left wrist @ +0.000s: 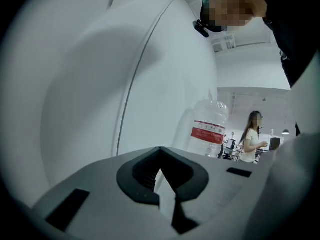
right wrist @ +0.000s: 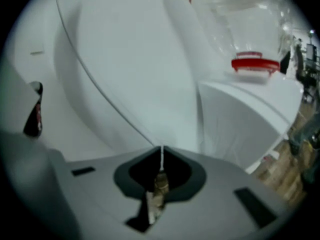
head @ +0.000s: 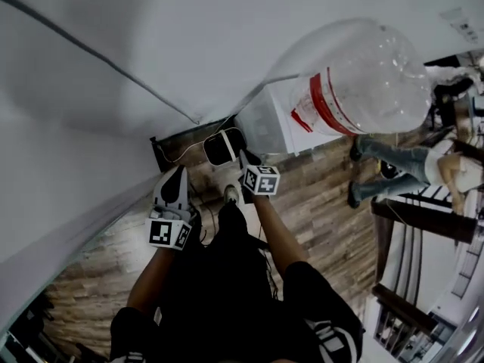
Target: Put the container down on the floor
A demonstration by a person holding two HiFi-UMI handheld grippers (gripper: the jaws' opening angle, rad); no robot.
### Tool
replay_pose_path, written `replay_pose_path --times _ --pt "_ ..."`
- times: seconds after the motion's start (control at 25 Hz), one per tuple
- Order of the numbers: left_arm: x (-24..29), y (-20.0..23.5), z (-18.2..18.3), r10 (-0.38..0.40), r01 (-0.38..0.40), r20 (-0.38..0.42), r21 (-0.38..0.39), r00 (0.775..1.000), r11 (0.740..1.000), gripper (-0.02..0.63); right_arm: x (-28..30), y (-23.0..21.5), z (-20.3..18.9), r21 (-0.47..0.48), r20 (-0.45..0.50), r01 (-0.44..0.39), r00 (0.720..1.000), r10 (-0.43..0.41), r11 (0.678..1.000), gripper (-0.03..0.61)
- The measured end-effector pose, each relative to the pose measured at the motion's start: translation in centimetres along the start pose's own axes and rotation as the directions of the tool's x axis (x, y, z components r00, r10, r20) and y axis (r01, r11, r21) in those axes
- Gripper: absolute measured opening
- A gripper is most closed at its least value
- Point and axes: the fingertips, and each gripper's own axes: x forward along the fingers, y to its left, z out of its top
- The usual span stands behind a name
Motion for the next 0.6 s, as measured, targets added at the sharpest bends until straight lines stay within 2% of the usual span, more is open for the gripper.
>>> replay_pose_path --times 0.28,0.6 --pt "-0.3 -1.9 3.4 -0.02 0.019 0.046 0.026 0.999 0.999 0.028 -7.6 2.9 6.8 -0.024 0.179 -0.019 0.984 0.023 1.0 0.039" --pt "-0.8 -3.0 5.5 -0.029 0.026 0.071 0.046 0.997 0.999 0.028 -15.7 8.3 10.5 -0.152 0.357 -0.023 0.931 0.076 0.988 0.038"
